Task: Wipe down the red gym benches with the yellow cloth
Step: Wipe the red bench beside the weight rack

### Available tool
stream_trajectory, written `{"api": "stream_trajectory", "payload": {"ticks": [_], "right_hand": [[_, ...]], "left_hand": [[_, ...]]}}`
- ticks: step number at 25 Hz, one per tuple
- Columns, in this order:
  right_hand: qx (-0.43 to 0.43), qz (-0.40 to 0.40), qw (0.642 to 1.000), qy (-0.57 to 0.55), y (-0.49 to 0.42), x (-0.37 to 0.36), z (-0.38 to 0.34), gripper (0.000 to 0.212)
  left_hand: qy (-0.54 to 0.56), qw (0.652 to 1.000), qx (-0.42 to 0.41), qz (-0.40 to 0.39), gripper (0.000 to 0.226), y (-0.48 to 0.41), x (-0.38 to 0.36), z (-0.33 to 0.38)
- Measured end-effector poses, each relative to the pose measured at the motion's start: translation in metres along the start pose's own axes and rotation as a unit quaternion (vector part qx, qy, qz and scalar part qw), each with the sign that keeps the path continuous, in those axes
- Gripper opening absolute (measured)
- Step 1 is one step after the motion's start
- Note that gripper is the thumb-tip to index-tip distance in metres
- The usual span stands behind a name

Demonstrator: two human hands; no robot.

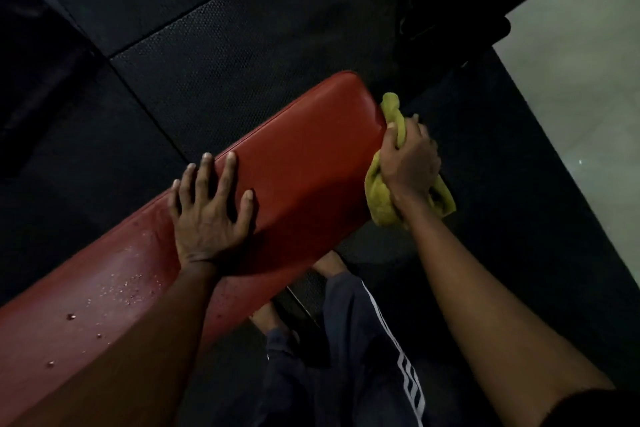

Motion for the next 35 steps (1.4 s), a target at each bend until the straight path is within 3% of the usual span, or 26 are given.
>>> {"api": "stream_trajectory", "payload": {"ticks": [4,11,17,21,25,29,32,34,35], "right_hand": [[-0.055,0.059,0.997,-0.014,0.067,-0.01,0.005,0.052],[-0.188,0.095,0.943,-0.257,0.151,-0.04,-0.014,0.061],[-0.23,0.136,0.922,-0.28,0.095,-0.032,0.009,0.059],[-0.236,0.095,0.931,-0.263,0.154,-0.043,-0.018,0.06],[-0.193,0.02,0.951,-0.241,0.225,-0.058,-0.052,0.069],[-0.146,0.046,0.971,-0.185,0.226,-0.052,-0.047,0.063],[0.041,-0.002,0.998,-0.057,0.244,-0.046,-0.061,0.054],[0.171,-0.052,0.984,-0.002,0.248,-0.044,-0.055,0.06],[0.193,-0.062,0.979,0.008,0.241,-0.043,-0.049,0.063]], "left_hand": [[0.008,1.0,0.006,-0.013,0.066,-0.001,-0.001,0.0],[-0.008,1.0,0.006,0.003,0.065,-0.001,-0.004,-0.002],[-0.014,0.999,-0.007,0.031,0.063,-0.001,-0.005,0.0],[-0.018,0.999,-0.008,0.039,0.063,0.0,-0.005,-0.001],[-0.017,0.999,-0.006,0.032,0.063,0.0,-0.005,-0.001],[-0.009,1.0,-0.012,0.024,0.062,0.0,-0.006,-0.001],[0.001,1.0,-0.013,0.01,0.062,0.0,-0.002,-0.004],[0.018,1.0,-0.018,0.001,0.059,0.001,0.0,-0.006],[0.038,0.999,-0.018,-0.005,0.057,0.001,0.003,-0.008]]}}
Point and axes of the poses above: each hand's wrist, its own y-axis away from the middle knuckle, its own x-axis out of the back of the hand, z = x × y, the point moved 3 cm from there along -y, towards the middle knuckle, and after that the axes turned 5 degrees about x, right-handed, at the moved point
